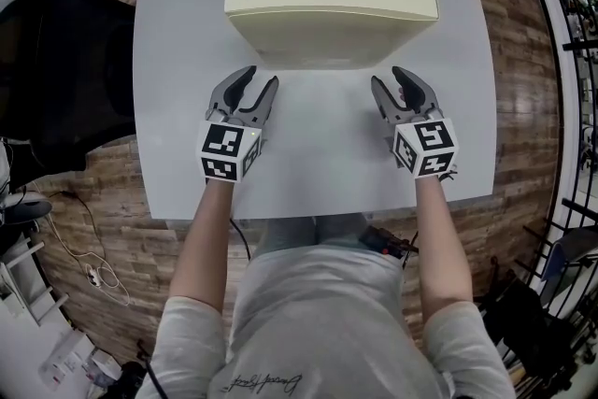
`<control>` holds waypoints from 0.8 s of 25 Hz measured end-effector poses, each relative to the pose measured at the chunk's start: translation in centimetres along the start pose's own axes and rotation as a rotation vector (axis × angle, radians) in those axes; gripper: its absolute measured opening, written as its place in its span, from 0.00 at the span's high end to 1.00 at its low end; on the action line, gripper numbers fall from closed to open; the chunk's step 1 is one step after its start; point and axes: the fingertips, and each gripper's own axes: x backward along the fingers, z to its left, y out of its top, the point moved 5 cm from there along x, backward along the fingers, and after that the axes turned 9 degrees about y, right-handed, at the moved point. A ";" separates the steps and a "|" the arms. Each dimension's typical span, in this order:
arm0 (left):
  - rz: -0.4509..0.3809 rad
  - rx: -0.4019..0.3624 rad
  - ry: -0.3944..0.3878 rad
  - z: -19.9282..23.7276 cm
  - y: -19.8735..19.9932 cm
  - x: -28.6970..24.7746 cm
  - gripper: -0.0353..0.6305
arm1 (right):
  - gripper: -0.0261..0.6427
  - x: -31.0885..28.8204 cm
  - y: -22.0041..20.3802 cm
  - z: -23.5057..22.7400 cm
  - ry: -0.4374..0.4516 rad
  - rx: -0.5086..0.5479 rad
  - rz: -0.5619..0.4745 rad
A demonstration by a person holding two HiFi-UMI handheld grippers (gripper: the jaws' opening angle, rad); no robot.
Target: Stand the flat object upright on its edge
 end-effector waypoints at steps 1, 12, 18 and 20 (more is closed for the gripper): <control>0.000 -0.003 -0.002 -0.1 -0.1 0.2 0.70 | 0.68 0.1 0.1 0.2 0.000 0.003 -0.002; -0.020 -0.007 -0.017 -1.2 0.5 2.3 0.91 | 0.88 2.3 0.6 2.0 0.023 0.028 -0.015; 0.002 0.003 -0.062 -2.2 0.6 3.4 0.93 | 0.92 3.8 0.7 3.3 0.057 0.021 -0.017; 0.000 0.020 -0.066 -2.5 0.7 3.9 0.93 | 0.92 4.2 0.5 3.8 0.071 0.004 -0.015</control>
